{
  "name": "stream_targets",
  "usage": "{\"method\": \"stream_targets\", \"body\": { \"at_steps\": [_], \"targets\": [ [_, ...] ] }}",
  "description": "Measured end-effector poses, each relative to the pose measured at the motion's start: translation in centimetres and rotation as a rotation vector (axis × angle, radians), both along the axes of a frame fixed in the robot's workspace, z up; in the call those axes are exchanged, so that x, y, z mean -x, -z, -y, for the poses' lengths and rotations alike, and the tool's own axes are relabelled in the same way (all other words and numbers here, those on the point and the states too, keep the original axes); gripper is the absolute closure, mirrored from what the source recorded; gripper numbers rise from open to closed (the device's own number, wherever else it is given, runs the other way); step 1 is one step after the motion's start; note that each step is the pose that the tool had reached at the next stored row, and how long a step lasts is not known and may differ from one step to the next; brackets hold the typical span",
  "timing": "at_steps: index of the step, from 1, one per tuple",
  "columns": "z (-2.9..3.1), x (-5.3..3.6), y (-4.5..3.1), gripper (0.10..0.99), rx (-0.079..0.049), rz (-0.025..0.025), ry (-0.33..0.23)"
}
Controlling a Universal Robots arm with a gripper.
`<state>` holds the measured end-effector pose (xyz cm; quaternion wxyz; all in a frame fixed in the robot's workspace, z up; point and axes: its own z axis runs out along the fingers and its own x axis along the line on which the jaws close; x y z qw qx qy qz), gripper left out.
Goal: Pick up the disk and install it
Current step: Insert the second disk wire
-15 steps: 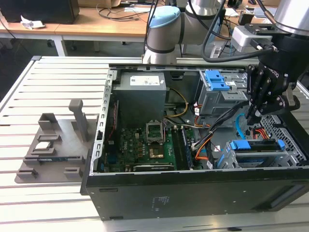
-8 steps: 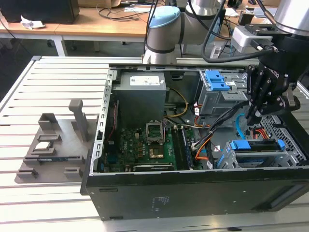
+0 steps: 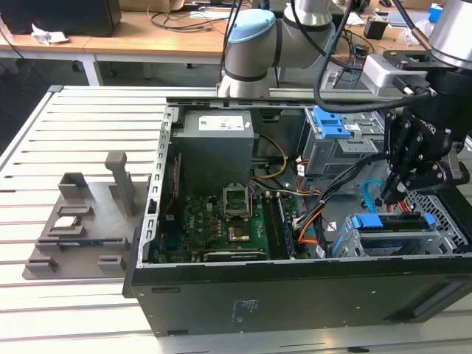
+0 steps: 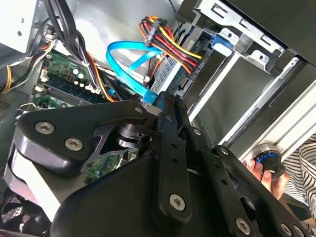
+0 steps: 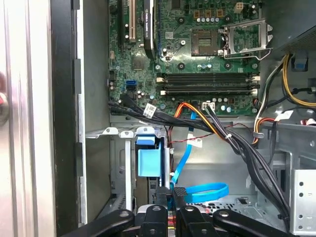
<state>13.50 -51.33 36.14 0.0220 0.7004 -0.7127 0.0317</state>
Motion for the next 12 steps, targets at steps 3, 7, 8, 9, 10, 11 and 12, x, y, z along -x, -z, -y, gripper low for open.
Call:
{"method": "stream_targets", "body": {
  "at_steps": [3,7,8,9,10,11,12],
  "targets": [
    [0.43,-0.46,0.43,0.925,0.0,-0.0002,0.0],
    [0.58,-1.17,1.33,0.925,0.003,-0.0003,0.0],
    [0.58,-1.23,1.38,0.925,0.003,-0.0003,0.0],
    [0.58,-1.29,1.42,0.925,0.003,-0.0003,0.0],
    [0.59,-1.38,1.49,0.925,0.003,-0.0002,0.0],
    [0.6,-1.45,1.59,0.925,0.003,-0.0004,0.0],
    [0.64,-1.47,1.69,0.925,0.003,-0.0003,0.0]
  ]
}}
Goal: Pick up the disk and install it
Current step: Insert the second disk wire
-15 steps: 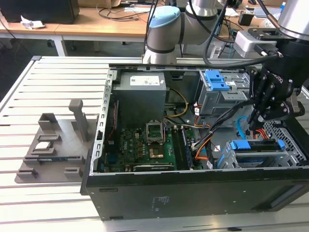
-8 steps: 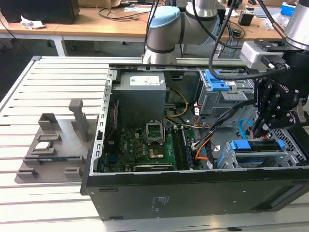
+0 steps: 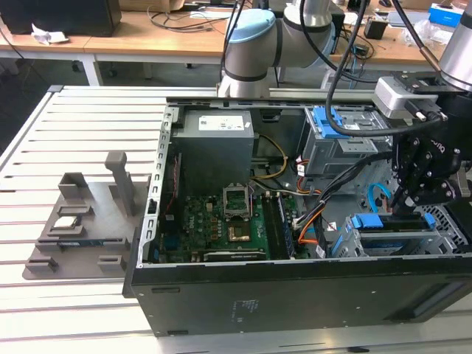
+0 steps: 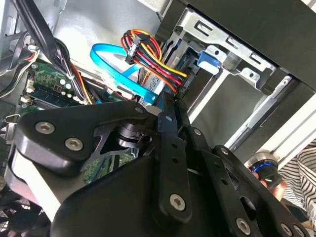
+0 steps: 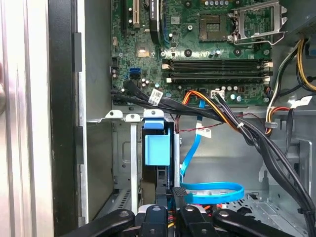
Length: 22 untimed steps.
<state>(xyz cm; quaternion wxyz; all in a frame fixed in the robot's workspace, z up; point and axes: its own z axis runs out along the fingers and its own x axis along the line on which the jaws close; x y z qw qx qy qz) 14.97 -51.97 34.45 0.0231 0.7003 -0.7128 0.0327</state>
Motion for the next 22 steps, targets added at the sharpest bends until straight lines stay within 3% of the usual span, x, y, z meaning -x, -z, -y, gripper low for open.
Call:
{"method": "stream_targets", "body": {
  "at_steps": [14,16,18,22],
  "targets": [
    [0.3,-0.02,0.8,0.925,0.002,0.0002,0.0],
    [0.3,-0.02,0.82,0.851,0.002,0.0,0.0],
    [0.28,-0.02,0.32,0.851,0.001,0.0,0.0],
    [-0.23,-0.01,-1.63,0.851,0.004,0.0,0.0]
  ]
}}
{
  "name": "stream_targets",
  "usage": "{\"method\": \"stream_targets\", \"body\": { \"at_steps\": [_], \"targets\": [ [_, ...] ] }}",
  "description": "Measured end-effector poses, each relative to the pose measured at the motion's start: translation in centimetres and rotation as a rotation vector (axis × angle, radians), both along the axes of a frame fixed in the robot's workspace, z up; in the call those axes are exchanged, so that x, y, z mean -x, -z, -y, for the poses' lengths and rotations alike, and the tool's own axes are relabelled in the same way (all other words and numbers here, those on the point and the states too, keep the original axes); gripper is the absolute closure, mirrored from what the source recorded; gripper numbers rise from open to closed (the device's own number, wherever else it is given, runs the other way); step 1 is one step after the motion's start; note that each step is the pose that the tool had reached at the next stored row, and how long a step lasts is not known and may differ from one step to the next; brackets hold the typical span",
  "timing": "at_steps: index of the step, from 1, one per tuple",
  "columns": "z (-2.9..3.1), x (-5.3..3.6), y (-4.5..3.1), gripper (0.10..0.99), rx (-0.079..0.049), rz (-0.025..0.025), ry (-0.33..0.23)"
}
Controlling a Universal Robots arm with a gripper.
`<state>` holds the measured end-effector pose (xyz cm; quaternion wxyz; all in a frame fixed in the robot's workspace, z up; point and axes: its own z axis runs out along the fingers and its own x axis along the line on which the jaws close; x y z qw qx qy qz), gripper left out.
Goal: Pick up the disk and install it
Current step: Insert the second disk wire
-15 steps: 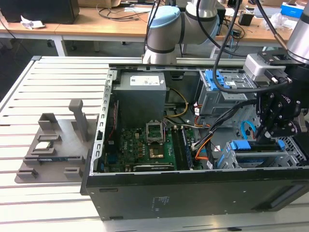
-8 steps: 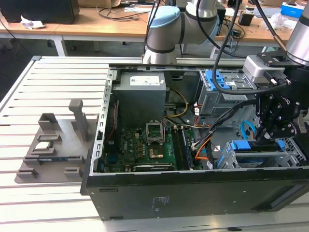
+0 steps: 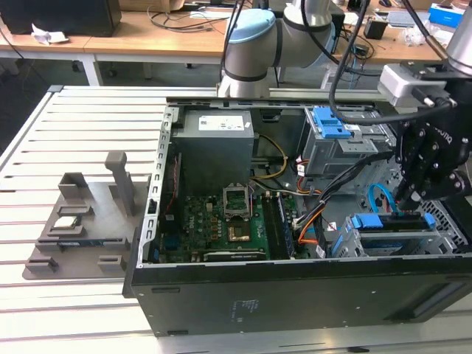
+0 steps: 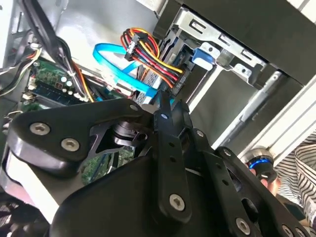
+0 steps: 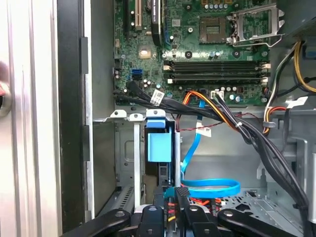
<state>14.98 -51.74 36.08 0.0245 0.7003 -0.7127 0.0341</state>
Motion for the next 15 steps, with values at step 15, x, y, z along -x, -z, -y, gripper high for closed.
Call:
{"method": "stream_targets", "body": {
  "at_steps": [15],
  "targets": [
    [-0.77,-0.01,-3.79,0.98,0.005,0.0,0.0]
  ]
}}
